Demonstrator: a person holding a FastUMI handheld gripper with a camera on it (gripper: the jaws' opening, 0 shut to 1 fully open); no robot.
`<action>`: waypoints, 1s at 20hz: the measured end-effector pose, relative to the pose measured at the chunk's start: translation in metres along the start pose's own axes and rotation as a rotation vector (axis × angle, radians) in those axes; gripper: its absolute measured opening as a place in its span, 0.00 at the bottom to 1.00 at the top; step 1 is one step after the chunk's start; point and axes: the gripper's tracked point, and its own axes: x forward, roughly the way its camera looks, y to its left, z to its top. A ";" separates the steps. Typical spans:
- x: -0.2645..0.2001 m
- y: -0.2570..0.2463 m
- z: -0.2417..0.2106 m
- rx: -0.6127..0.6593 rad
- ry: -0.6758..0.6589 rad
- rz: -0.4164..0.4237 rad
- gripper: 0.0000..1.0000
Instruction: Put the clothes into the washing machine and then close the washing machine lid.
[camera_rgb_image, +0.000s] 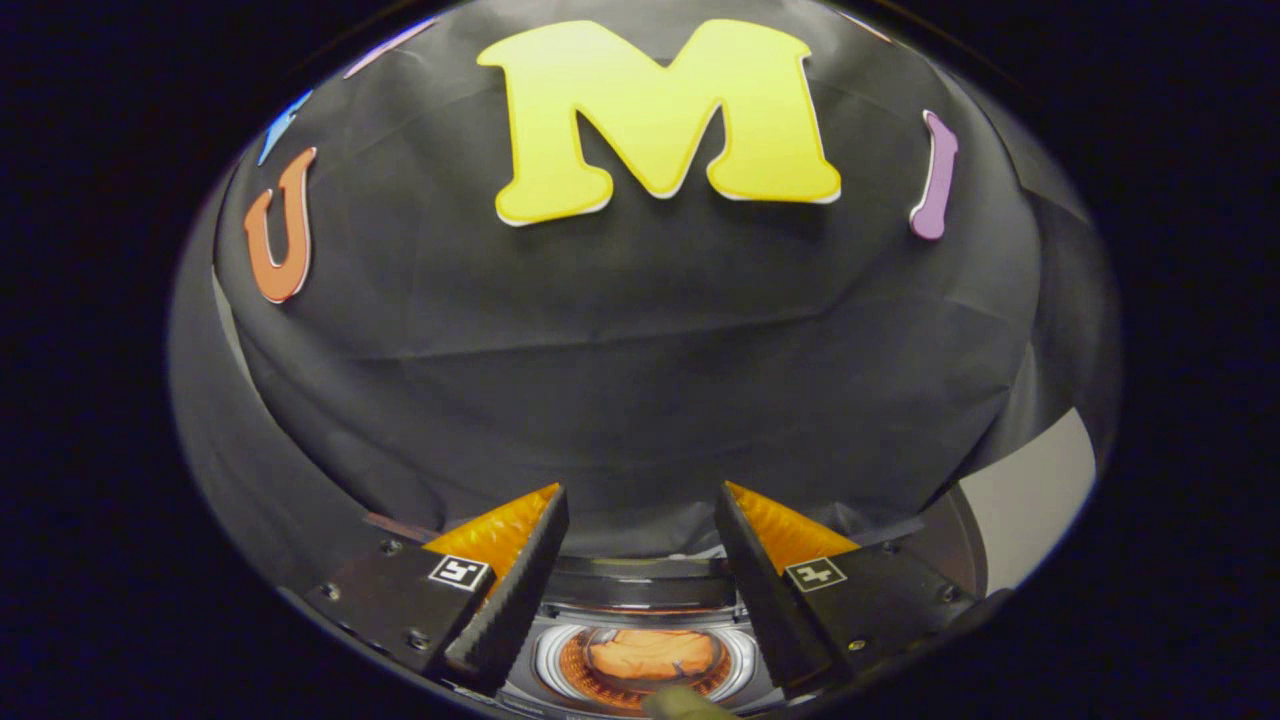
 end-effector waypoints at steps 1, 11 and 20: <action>0.005 0.000 -0.003 -0.004 0.009 -0.006 0.93; 0.014 -0.004 -0.002 -0.032 -0.070 -0.033 0.94; 0.001 -0.003 -0.011 -0.042 -0.131 -0.006 0.94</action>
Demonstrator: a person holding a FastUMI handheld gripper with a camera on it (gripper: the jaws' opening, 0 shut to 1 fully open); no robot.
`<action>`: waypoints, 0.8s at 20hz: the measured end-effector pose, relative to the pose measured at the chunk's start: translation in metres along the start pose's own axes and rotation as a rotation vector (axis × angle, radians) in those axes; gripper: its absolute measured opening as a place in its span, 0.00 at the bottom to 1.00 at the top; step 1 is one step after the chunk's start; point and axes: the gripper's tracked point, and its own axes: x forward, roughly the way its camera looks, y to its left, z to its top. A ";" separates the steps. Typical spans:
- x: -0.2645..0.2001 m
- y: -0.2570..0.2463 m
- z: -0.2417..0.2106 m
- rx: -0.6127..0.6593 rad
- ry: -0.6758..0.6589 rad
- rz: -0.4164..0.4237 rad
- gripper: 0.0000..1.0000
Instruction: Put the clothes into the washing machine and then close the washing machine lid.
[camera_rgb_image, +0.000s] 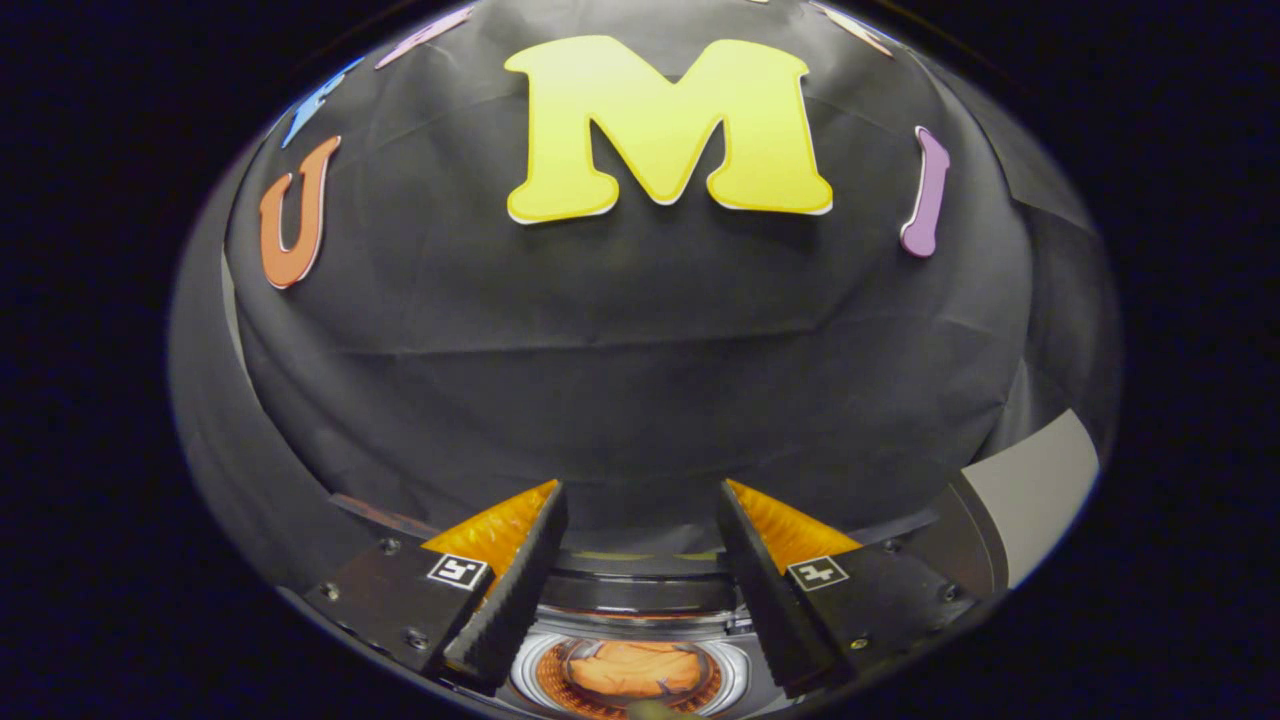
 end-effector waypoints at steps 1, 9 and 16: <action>-0.001 0.000 -0.002 -0.003 -0.004 0.002 0.94; -0.022 0.001 -0.012 -0.021 -0.060 0.014 0.94; -0.043 0.002 -0.029 -0.026 -0.063 0.020 0.94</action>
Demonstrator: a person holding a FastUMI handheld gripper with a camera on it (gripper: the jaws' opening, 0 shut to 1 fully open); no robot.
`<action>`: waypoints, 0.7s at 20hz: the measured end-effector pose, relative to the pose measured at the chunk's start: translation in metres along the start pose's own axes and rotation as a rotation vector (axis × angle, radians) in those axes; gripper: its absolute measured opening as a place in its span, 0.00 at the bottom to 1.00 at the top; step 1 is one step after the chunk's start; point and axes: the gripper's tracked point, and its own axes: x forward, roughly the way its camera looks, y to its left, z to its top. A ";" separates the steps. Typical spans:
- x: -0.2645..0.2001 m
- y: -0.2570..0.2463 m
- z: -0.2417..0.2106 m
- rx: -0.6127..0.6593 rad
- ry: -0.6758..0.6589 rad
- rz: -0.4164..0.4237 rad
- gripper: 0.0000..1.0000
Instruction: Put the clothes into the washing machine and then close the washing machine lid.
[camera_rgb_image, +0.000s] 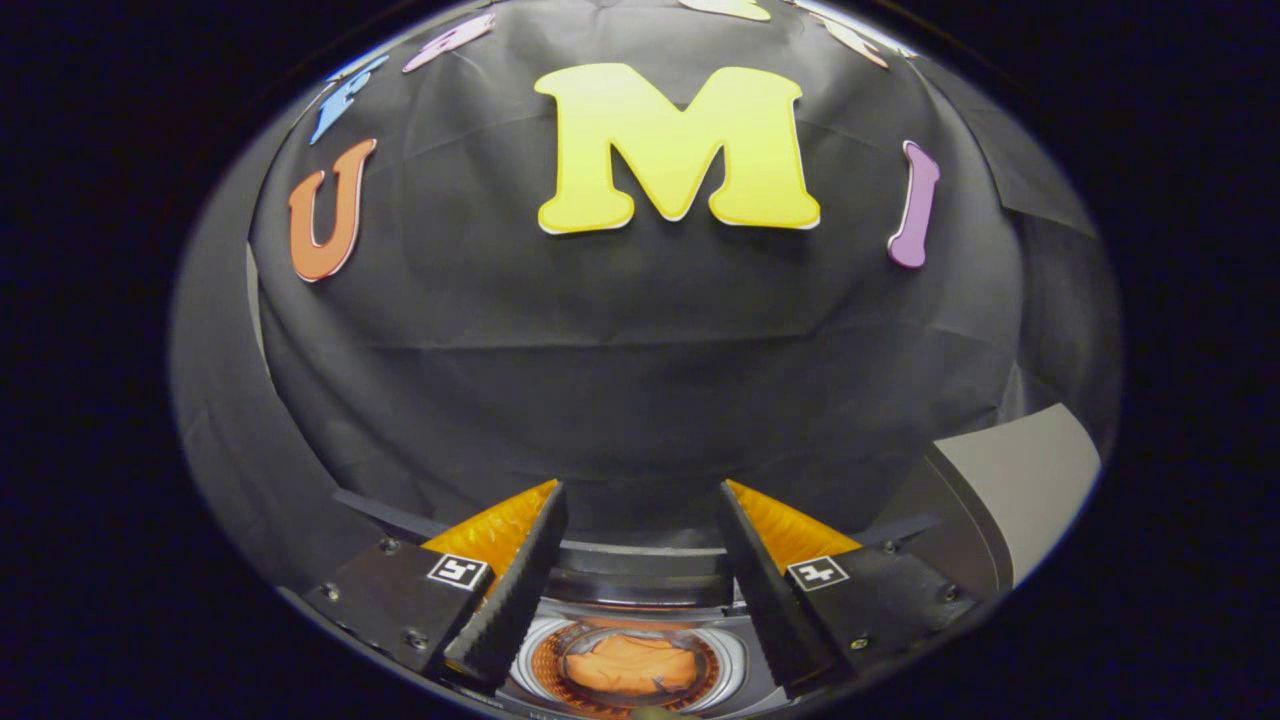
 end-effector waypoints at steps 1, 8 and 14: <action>-0.003 0.000 -0.002 0.001 0.001 0.001 0.94; -0.022 0.002 -0.019 0.000 0.027 0.010 0.94; -0.034 0.003 -0.031 0.001 0.033 0.026 0.94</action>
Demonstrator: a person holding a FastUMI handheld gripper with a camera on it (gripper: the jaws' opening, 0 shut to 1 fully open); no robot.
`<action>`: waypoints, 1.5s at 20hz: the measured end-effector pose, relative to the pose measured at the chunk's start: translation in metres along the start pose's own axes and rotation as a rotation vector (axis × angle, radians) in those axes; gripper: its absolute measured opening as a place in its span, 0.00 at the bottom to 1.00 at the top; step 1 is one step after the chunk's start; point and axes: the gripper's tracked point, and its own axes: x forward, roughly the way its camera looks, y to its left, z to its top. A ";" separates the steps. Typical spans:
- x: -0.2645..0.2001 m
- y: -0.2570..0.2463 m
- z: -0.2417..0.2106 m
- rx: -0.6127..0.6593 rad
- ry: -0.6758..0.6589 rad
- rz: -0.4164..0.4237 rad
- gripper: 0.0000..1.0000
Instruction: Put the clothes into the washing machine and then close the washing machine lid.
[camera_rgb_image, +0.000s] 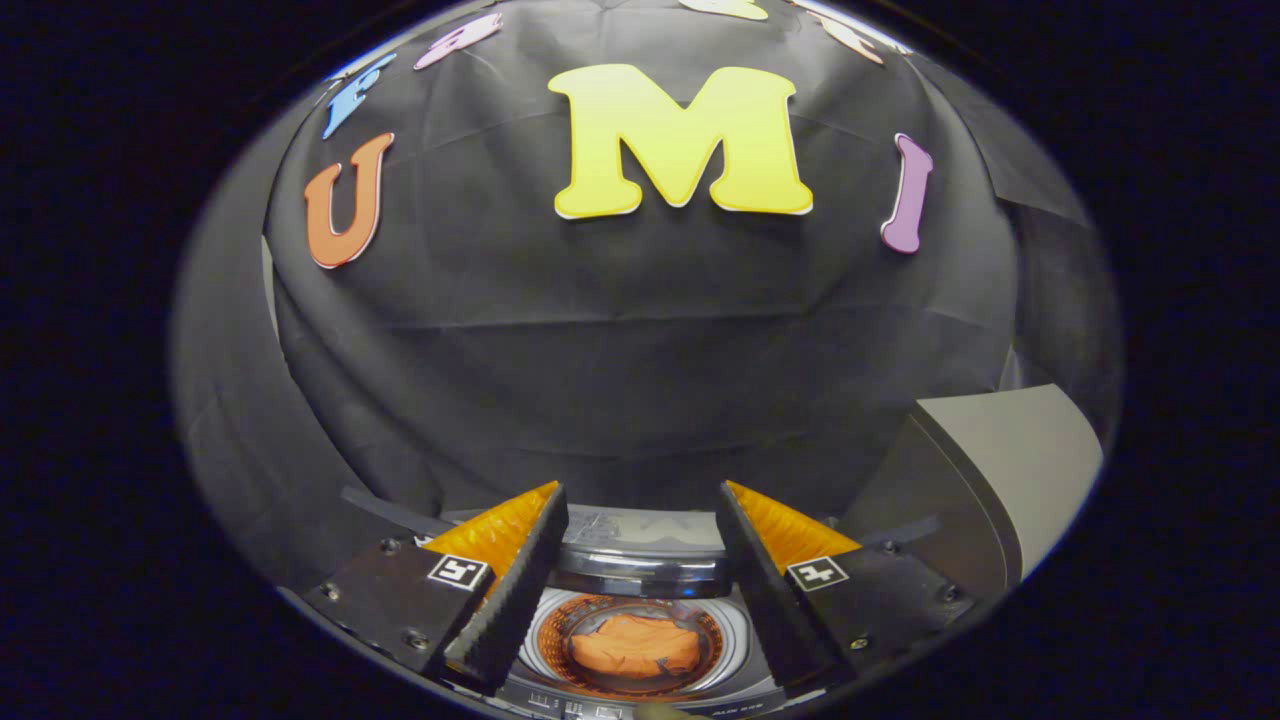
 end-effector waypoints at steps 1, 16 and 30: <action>-0.002 0.000 -0.002 0.005 0.004 0.004 0.94; -0.027 0.003 -0.080 -0.025 0.156 0.048 0.94; -0.035 -0.005 -0.109 -0.053 0.257 0.057 0.95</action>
